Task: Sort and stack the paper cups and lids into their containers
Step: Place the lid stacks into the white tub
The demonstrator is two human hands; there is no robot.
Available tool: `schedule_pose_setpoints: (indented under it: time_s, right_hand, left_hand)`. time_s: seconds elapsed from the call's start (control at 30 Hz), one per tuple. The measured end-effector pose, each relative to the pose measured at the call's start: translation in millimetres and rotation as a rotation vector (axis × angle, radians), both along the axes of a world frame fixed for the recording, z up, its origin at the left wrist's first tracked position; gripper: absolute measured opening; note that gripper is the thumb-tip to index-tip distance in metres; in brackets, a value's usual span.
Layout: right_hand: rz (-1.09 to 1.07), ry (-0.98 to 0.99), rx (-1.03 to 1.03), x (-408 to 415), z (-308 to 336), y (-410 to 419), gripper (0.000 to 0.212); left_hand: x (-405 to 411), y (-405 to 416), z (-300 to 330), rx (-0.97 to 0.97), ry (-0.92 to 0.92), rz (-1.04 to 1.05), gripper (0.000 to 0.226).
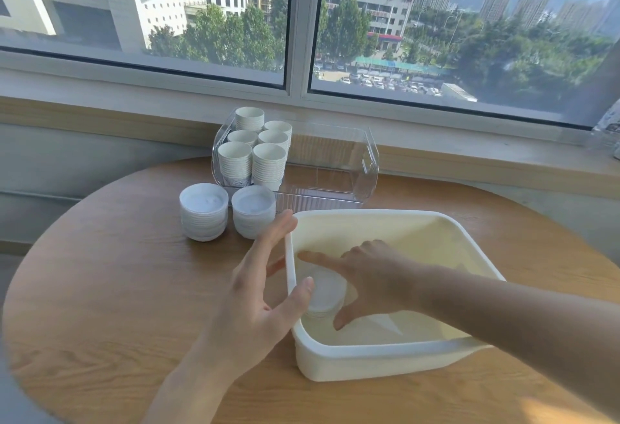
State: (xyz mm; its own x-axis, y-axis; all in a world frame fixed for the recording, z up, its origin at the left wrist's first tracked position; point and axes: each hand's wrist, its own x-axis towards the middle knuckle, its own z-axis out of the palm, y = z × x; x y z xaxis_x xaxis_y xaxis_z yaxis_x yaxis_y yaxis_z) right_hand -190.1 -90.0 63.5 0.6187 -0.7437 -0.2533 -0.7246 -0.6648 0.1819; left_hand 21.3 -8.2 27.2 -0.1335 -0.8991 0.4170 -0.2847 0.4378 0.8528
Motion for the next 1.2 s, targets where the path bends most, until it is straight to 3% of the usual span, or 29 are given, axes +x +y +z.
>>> schedule_pose_setpoints:
  time_s: [0.1,0.23,0.3,0.47,0.63,0.77,1.03,1.2]
  right_hand:
    - [-0.018,-0.065,-0.026,-9.9,22.1,-0.2,0.103]
    - [-0.107,-0.422,-0.125,-28.6,52.6,0.6,0.037]
    - [-0.130,-0.612,-0.159,-29.3,60.2,0.3,0.026]
    - [-0.186,-0.813,-0.070,5.6,72.7,-1.2,0.028]
    - [-0.363,-1.304,0.230,72.3,62.4,11.6,0.034]
    - [-0.495,-1.488,0.348,120.1,29.8,19.2,0.039]
    - [-0.778,-1.585,0.163,145.7,-58.3,-16.1,0.049]
    - [-0.855,-1.567,0.238,146.3,-85.0,-41.4,0.060]
  left_hand:
    - [-7.5,-3.6,2.2,0.006,-0.016,0.018,0.071]
    - [-27.1,-12.2,5.7,0.014,-0.022,0.013,0.066]
    - [-40.8,-18.2,9.3,0.003,-0.017,0.023,0.062]
    - [-40.5,-27.4,6.7,-0.054,-0.090,0.113,0.055]
    - [15.7,-32.9,-5.9,0.043,-0.062,0.342,0.057]
    - [58.2,-47.2,-25.0,0.097,-0.101,0.415,0.056]
    - [66.0,-71.8,-67.3,0.148,-0.163,0.390,0.070]
    - [54.8,-86.8,-75.7,0.158,-0.220,0.421,0.086]
